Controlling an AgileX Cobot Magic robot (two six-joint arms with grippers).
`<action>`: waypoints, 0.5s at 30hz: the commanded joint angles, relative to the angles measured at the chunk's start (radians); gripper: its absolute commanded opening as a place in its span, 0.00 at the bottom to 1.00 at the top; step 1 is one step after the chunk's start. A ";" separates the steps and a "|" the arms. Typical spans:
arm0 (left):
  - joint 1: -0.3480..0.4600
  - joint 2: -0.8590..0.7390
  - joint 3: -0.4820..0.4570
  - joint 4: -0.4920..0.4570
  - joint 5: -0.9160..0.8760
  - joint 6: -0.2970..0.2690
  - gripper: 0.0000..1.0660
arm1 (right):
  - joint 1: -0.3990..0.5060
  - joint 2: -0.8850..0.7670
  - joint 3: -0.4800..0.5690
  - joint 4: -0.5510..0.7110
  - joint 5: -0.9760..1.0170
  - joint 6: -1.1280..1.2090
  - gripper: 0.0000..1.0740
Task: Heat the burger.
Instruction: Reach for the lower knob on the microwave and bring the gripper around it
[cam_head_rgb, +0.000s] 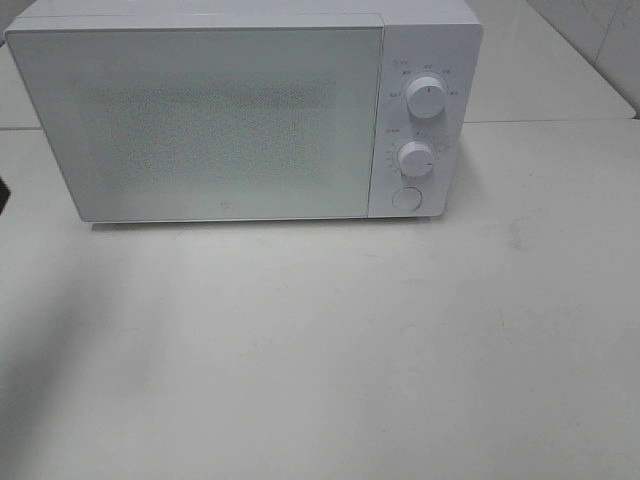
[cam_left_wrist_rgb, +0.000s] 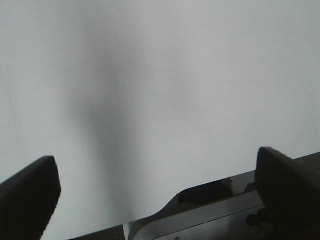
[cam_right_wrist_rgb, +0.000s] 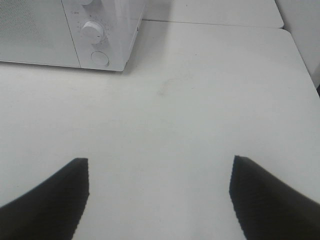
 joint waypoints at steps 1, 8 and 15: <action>0.084 -0.104 0.068 0.030 0.042 -0.004 0.92 | -0.004 -0.027 0.002 0.002 -0.004 -0.001 0.70; 0.151 -0.267 0.176 0.071 0.047 -0.038 0.92 | -0.004 -0.027 0.002 0.002 -0.004 -0.001 0.70; 0.154 -0.509 0.323 0.097 0.039 -0.007 0.92 | -0.004 -0.027 0.002 0.002 -0.004 -0.001 0.70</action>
